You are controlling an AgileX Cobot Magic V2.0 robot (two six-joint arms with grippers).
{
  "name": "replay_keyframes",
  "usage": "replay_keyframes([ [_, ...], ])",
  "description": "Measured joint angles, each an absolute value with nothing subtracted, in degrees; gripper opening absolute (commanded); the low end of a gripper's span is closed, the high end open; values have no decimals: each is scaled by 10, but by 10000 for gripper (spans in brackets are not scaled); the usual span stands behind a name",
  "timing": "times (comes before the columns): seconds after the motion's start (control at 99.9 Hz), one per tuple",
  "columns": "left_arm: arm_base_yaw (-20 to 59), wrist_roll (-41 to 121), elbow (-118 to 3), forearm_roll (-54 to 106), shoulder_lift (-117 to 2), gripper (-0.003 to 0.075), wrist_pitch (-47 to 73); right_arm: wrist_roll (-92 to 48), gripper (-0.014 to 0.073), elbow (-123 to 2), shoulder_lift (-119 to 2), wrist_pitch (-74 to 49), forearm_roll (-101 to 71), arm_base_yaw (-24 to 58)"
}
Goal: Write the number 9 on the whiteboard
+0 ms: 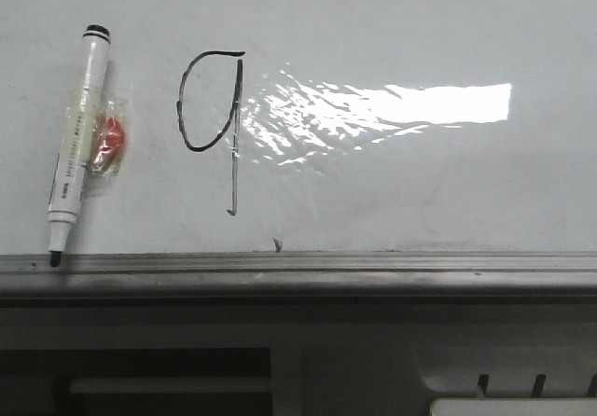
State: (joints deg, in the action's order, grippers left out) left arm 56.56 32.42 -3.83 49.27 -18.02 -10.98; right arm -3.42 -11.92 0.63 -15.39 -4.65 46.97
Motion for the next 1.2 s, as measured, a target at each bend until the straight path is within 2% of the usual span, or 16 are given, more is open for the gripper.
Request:
replay_keyframes([
  [0.35,598,324,-38,493,-179,-20,-110,-35,-69,-119,6,-154,-45,470],
  [0.51,579,324,-37,366,-179,-20,-110,-35,-69,-119,6,-154,-45,470],
  [0.65,505,324,-37,247,-169,-20,-105,-35,-69,-119,6,-154,-45,470],
  [0.81,398,311,-27,149,-106,-20,-95,-35,-69,-119,6,-154,-45,470],
  [1.081,213,101,3,32,-5,-20,-69,-35,-69,-119,6,-154,-45,470],
  [1.201,164,69,3,13,3,-20,-31,-35,-69,-119,6,-155,-45,470],
])
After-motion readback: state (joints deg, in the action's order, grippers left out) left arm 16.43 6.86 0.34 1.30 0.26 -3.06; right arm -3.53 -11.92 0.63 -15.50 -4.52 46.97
